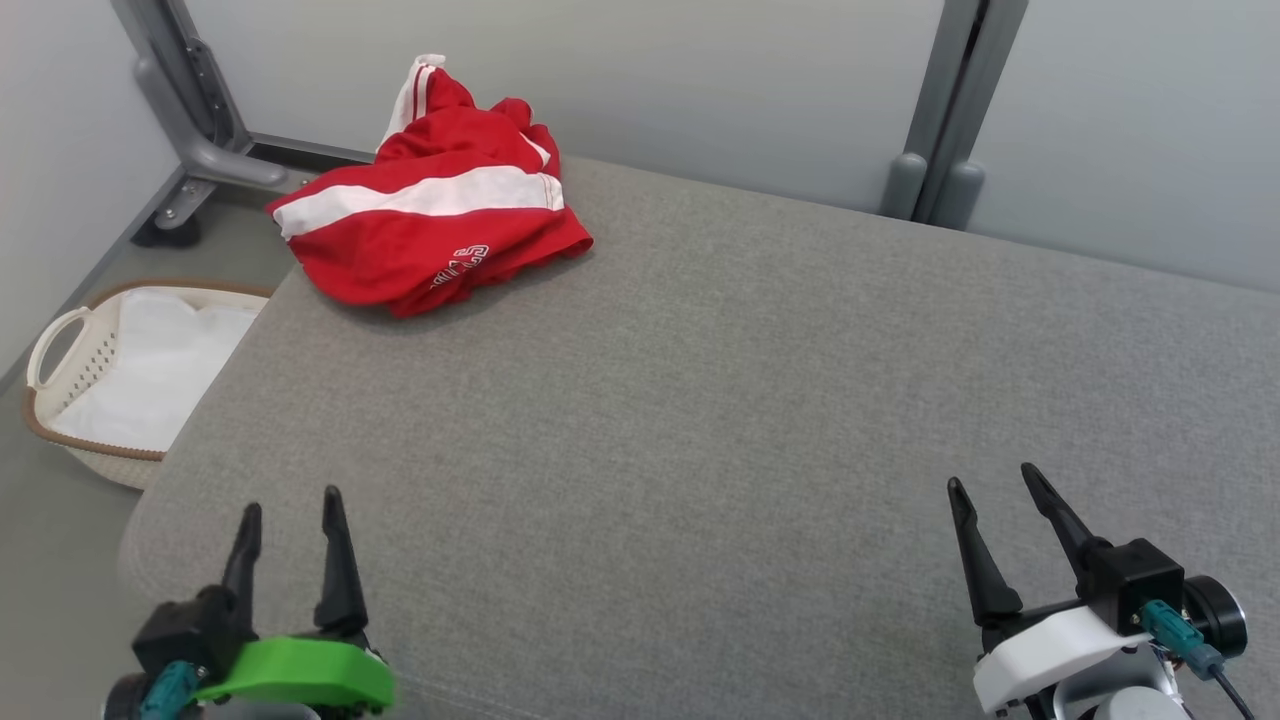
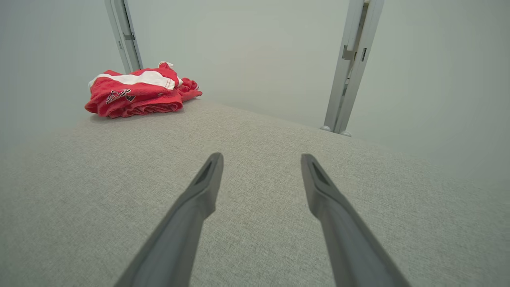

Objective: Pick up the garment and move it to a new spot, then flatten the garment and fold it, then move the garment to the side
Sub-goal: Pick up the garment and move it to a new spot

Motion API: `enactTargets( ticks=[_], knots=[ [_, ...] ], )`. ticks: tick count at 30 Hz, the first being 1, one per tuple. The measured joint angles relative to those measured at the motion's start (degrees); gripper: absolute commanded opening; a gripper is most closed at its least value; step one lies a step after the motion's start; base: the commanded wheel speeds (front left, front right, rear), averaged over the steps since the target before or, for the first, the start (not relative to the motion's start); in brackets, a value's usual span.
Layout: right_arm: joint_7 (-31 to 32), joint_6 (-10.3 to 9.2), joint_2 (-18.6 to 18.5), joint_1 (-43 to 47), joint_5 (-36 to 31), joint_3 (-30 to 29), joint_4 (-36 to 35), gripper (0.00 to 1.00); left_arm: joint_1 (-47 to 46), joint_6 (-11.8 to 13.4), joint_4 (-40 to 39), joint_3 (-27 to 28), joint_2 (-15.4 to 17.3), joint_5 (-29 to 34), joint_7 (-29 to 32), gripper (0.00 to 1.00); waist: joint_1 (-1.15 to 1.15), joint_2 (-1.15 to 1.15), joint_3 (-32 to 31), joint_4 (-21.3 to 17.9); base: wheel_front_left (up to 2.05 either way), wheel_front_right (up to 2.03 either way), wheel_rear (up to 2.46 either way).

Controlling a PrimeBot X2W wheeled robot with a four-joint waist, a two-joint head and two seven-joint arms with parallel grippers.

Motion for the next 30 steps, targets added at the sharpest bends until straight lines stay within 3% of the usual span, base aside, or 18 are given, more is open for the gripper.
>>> enactTargets(
  ticks=[6, 15, 23, 30],
  knots=[
    [0.0, -0.01, 0.0, -0.5, -1.2, -0.5, -0.1, 1.0, -6.6, -0.6, -3.6, 4.6, 2.6, 1.9, 0.0, 1.0, 0.0, 0.0, 1.4, -0.8, 0.0, 0.0, 0.0],
    [0.0, 0.0, 0.0, -3.8, -4.6, 0.4, -1.2, 1.0, -25.3, -1.9, -4.3, 6.5, 14.0, 3.9, 3.5, 1.0, 0.0, 0.0, 5.5, -3.4, 0.0, 0.0, 0.0],
    [0.0, 0.01, 0.1, -8.0, -8.8, 1.0, -2.6, 1.0, -39.2, -2.9, 7.4, 4.9, 18.7, 1.0, 7.0, 1.0, 0.0, 0.0, 11.9, -5.8, 0.0, 0.0, 0.0],
    [0.0, 0.01, 0.0, -9.7, -11.4, 0.7, -3.6, 1.0, -44.7, -3.2, 18.8, -4.4, 19.4, -0.4, 8.8, 1.0, 0.0, 0.0, 18.4, -7.9, 0.0, 0.0, 0.0]
  ],
)
